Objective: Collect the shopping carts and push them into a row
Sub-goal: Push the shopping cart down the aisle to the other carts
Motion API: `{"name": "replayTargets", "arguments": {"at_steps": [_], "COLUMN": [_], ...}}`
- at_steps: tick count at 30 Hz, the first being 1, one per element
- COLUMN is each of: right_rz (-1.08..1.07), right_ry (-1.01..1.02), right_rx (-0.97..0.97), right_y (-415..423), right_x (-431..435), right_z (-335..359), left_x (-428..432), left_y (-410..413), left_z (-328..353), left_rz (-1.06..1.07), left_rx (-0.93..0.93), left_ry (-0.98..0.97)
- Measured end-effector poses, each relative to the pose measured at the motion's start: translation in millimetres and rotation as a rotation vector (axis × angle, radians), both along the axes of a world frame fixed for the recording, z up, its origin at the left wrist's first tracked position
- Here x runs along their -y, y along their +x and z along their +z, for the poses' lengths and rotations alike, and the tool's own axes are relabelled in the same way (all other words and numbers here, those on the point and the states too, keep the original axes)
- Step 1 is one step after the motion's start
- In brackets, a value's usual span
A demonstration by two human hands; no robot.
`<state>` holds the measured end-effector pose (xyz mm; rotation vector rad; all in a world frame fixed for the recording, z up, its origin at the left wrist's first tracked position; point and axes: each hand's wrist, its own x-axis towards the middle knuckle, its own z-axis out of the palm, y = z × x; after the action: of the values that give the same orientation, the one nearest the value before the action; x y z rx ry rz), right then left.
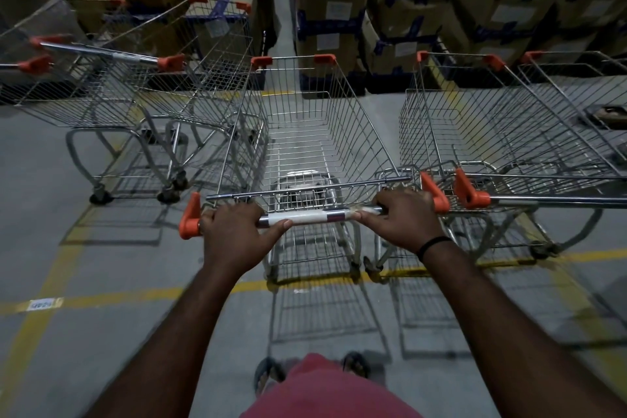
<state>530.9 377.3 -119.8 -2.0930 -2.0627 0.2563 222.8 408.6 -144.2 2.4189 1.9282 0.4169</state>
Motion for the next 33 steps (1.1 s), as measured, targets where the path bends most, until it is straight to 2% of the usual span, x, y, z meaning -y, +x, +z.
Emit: {"name": "replayTargets", "arguments": {"at_steps": [33], "right_rz": [-0.041], "right_ry": [-0.006], "right_rx": [0.024], "right_y": [-11.2], "right_x": [14.8], "right_z": [0.1], "left_x": [3.4], "left_y": [-11.3], "left_z": [-7.0], "left_rz": [-0.014], "left_rx": [0.038], "left_ry": [0.059]}}
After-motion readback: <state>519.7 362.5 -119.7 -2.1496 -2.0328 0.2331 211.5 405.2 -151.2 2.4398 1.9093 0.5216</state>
